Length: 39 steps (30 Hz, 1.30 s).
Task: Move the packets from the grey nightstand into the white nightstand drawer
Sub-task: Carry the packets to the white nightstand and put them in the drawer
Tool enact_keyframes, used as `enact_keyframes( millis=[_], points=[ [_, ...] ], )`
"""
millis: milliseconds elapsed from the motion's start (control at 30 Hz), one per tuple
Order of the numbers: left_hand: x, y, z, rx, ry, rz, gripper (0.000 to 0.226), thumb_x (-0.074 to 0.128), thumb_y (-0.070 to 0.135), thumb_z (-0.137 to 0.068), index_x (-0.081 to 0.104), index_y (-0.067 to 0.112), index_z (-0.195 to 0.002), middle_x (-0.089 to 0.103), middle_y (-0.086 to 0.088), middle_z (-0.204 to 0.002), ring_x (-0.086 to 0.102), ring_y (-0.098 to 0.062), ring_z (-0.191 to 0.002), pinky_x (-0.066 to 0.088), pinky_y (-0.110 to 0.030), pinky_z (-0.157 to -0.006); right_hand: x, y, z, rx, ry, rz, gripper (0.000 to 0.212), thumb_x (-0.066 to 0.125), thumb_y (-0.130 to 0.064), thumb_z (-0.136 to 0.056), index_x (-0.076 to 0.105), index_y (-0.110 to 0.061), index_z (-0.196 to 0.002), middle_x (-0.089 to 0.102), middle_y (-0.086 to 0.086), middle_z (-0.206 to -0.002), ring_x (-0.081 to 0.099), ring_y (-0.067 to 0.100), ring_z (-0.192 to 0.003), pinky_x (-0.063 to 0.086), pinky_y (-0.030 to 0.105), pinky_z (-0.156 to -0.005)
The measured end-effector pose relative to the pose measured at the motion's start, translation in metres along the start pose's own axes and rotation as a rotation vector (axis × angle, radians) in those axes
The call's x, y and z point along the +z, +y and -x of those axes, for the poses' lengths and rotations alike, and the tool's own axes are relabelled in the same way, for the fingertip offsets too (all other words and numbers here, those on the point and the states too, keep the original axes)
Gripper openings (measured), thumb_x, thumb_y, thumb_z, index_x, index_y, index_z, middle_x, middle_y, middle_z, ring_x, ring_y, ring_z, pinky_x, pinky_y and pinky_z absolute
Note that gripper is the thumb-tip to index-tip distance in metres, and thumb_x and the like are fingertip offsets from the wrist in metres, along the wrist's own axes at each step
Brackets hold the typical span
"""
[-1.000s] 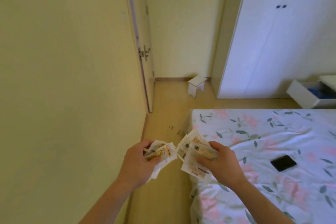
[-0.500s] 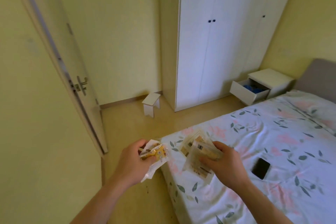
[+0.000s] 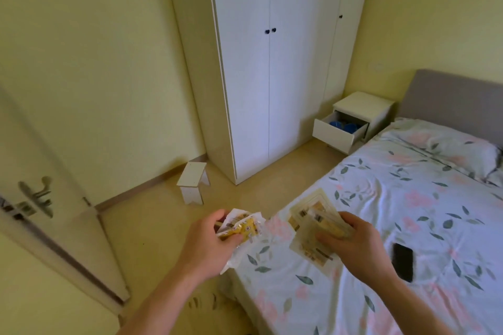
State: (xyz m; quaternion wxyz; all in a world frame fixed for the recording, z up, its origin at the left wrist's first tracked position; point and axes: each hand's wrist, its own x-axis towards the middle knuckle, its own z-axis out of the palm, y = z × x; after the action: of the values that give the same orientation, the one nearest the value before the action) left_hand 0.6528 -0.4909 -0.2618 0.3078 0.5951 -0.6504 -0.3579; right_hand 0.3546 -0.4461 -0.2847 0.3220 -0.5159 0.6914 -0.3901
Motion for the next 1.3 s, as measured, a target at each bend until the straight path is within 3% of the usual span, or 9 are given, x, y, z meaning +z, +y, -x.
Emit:
enact_keyframes(
  millis=[133, 300, 467, 667, 867, 967, 1167, 1300],
  points=[
    [-0.029, -0.02, -0.084, -0.038, 0.008, -0.026, 0.013, 0.08, 0.021, -0.083, 0.069, 0.024, -0.09, 0.073, 0.009, -0.083, 0.069, -0.011, -0.073, 0.056, -0.036, -0.06, 0.051, -0.017, -0.083, 0.016, -0.024, -0.035, 0.017, 0.084, -0.022, -0.081, 0.072, -0.029, -0.093, 0.076, -0.012, -0.078, 0.071, 0.006, -0.067, 0.061, 0.035, -0.064],
    [-0.068, -0.041, -0.172, -0.065, 0.015, -0.052, 0.015, 0.08, 0.018, -0.084, 0.07, 0.028, -0.089, 0.073, 0.014, -0.082, 0.068, -0.005, -0.072, 0.052, -0.024, -0.056, 0.103, -0.053, -0.178, 0.005, -0.092, -0.044, 0.017, 0.083, -0.022, -0.082, 0.073, -0.025, -0.096, 0.076, -0.013, -0.079, 0.07, 0.004, -0.067, 0.056, 0.019, -0.056],
    [-0.098, -0.058, -0.247, -0.097, 0.049, 0.0, 0.015, 0.08, 0.016, -0.083, 0.071, 0.026, -0.088, 0.074, 0.011, -0.083, 0.069, -0.008, -0.073, 0.056, -0.029, -0.061, 0.14, -0.084, -0.259, -0.013, -0.131, -0.037, 0.02, 0.082, -0.026, -0.083, 0.071, -0.029, -0.1, 0.077, -0.013, -0.086, 0.074, 0.009, -0.072, 0.064, 0.037, -0.065],
    [-0.118, -0.085, -0.355, -0.08, -0.02, 0.037, 0.022, 0.08, 0.015, -0.083, 0.072, 0.032, -0.095, 0.075, 0.014, -0.088, 0.071, -0.006, -0.079, 0.057, -0.026, -0.063, 0.183, -0.095, -0.344, 0.032, -0.078, -0.051, 0.026, 0.084, -0.024, -0.082, 0.071, -0.029, -0.103, 0.077, -0.014, -0.089, 0.075, 0.007, -0.077, 0.064, 0.036, -0.07],
    [-0.154, -0.124, -0.477, -0.061, -0.106, 0.017, 0.016, 0.081, 0.019, -0.081, 0.071, 0.026, -0.091, 0.075, 0.008, -0.084, 0.07, -0.011, -0.075, 0.059, -0.038, -0.066, 0.243, -0.115, -0.432, 0.074, 0.018, -0.056, 0.027, 0.086, -0.022, -0.08, 0.071, -0.026, -0.102, 0.077, -0.014, -0.085, 0.073, 0.002, -0.074, 0.059, 0.022, -0.061],
    [-0.18, -0.139, -0.539, -0.054, -0.164, -0.017, 0.018, 0.082, 0.021, -0.08, 0.07, 0.025, -0.093, 0.075, 0.01, -0.087, 0.071, -0.011, -0.079, 0.061, -0.041, -0.07, 0.267, -0.129, -0.476, 0.135, 0.115, -0.129, 0.026, 0.085, -0.02, -0.081, 0.072, -0.025, -0.103, 0.078, -0.012, -0.087, 0.074, 0.004, -0.074, 0.059, 0.022, -0.06],
    [-0.196, -0.132, -0.655, -0.039, -0.237, 0.045, 0.026, 0.084, 0.013, -0.077, 0.071, 0.028, -0.095, 0.075, 0.017, -0.092, 0.072, -0.004, -0.082, 0.059, -0.034, -0.077, 0.282, -0.159, -0.539, 0.182, 0.25, -0.218, 0.027, 0.085, -0.018, -0.081, 0.07, -0.028, -0.102, 0.077, -0.013, -0.088, 0.074, 0.001, -0.077, 0.057, 0.017, -0.056],
    [-0.156, -0.103, -0.721, -0.001, -0.369, 0.117, 0.037, 0.087, 0.018, -0.076, 0.069, 0.03, -0.107, 0.076, 0.011, -0.1, 0.07, 0.002, -0.091, 0.053, -0.017, -0.072, 0.261, -0.159, -0.561, 0.233, 0.382, -0.209, 0.029, 0.086, -0.02, -0.08, 0.07, -0.035, -0.099, 0.077, -0.019, -0.088, 0.073, -0.001, -0.077, 0.057, 0.019, -0.062]
  ],
)
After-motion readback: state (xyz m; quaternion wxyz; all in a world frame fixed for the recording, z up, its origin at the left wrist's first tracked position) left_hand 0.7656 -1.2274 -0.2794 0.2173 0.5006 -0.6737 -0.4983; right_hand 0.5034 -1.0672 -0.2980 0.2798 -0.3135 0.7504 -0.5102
